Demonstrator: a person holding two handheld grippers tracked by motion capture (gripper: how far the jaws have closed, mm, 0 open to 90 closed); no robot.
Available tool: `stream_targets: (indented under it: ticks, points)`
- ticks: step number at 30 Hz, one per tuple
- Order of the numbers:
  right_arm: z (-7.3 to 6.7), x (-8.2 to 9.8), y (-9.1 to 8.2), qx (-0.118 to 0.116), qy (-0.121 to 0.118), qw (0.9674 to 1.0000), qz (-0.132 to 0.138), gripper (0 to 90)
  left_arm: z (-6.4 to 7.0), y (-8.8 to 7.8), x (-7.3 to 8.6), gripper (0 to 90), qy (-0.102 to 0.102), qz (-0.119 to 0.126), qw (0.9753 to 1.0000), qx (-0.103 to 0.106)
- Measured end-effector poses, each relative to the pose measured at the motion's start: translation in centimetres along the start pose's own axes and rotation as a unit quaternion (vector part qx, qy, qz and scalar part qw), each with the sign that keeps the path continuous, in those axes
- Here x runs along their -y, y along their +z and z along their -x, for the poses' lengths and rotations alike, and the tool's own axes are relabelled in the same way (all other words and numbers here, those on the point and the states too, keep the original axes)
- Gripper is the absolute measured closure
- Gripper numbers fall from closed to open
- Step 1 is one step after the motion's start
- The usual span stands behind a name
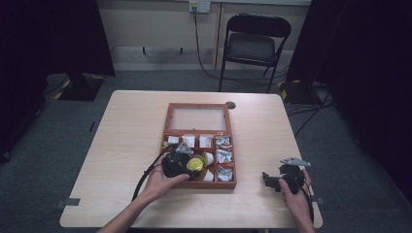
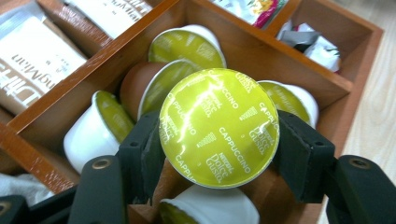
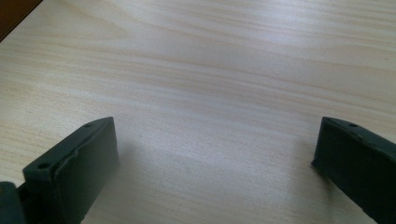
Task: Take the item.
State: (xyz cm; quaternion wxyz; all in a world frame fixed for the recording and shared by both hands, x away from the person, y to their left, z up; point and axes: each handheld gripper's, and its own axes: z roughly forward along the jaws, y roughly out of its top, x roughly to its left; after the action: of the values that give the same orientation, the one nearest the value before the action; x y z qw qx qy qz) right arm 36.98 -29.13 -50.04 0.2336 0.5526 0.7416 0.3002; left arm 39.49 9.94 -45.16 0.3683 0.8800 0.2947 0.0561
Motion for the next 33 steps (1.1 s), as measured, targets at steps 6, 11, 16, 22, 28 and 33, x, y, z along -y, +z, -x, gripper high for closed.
stream_targets:
  ticks: [6,11,16,22,28,33]
  points:
    - [0.0,0.0,0.0,0.000,0.000,1.0000,0.000,0.0,-0.1,-0.3,-0.1,37.9,0.000,0.011,0.9999,-0.002]
    - [0.0,0.0,0.0,0.000,0.000,1.0000,0.000,0.0,-0.3,-0.9,-0.2,38.0,-0.001,0.027,0.9996,0.004]
    - [0.0,0.0,0.0,0.000,0.000,1.0000,0.000,0.0,-0.1,-1.8,-0.7,38.0,0.003,0.038,0.9992,0.007]
    - [0.0,0.0,0.0,0.000,0.000,1.0000,0.000,0.0,0.1,-2.3,-1.0,38.0,0.013,0.044,0.9988,0.015]
    - [0.0,0.0,0.0,0.000,0.000,1.0000,0.000,0.0,-0.1,-3.2,-1.0,38.0,0.012,0.058,0.9981,0.018]
    - [0.0,0.0,0.0,0.000,0.000,1.0000,0.000,0.0,-0.4,-3.8,-1.2,38.0,0.012,0.065,0.9977,0.017]
